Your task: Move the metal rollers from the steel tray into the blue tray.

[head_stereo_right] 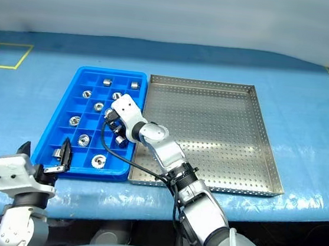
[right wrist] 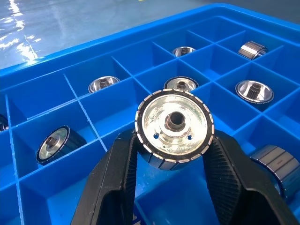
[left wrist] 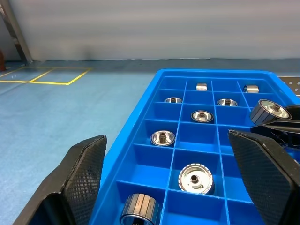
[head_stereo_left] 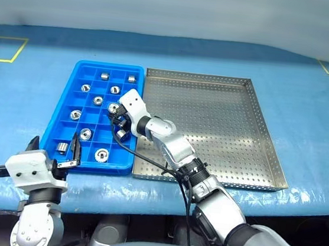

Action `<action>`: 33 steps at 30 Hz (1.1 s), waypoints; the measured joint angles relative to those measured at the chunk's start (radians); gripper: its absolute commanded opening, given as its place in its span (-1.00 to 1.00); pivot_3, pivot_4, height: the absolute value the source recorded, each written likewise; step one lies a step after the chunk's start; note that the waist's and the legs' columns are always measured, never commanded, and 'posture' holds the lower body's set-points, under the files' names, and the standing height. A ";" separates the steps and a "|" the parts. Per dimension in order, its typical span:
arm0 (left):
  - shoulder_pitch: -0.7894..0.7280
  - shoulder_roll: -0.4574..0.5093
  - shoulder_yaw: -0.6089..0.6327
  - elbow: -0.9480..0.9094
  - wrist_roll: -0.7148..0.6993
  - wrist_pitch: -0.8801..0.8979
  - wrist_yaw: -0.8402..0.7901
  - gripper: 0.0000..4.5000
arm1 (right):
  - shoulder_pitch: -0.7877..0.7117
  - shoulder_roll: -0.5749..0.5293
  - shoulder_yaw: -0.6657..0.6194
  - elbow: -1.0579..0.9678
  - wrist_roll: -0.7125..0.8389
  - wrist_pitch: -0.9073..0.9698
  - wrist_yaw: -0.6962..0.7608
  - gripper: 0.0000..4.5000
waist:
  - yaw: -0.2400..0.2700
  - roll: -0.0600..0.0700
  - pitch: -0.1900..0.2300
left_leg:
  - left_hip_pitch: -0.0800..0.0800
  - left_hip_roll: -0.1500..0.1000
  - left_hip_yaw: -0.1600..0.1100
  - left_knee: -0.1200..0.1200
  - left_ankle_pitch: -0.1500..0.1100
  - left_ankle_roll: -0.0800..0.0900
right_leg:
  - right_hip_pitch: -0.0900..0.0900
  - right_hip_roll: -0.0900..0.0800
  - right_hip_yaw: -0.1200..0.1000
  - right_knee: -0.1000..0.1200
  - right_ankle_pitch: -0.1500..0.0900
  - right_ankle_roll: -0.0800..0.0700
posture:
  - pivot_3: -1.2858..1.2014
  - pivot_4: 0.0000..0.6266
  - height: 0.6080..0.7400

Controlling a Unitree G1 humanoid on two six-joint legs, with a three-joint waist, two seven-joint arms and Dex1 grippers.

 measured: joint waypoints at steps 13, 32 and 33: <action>0.000 -0.001 -0.020 0.000 0.002 -0.018 0.008 1.00 | -0.080 0.001 0.005 0.177 0.009 -0.089 0.028 -0.24 | 0.006 0.006 -0.007 | 0.004 0.000 0.000 -0.001 0.000 0.000 | 0.004 0.000 0.000 0.000 0.000 0.000 | 0.40 -0.52 1.00; -0.118 0.046 -0.019 0.020 -0.012 0.017 -0.029 1.00 | -0.046 -0.003 0.020 0.052 0.039 -0.023 0.056 0.97 | -0.004 0.006 -0.010 | 0.010 0.002 -0.004 -0.018 0.001 -0.002 | 0.005 0.002 -0.004 -0.001 -0.006 -0.008 | 0.23 -0.52 1.00; -0.144 0.054 -0.016 0.032 -0.014 0.028 -0.036 1.00 | -0.019 -0.004 0.007 -0.002 0.052 -0.021 0.049 0.97 | -0.004 0.006 -0.010 | 0.009 0.002 -0.004 -0.018 0.002 -0.003 | 0.004 0.001 -0.004 -0.001 -0.006 -0.008 | 0.22 -0.52 1.00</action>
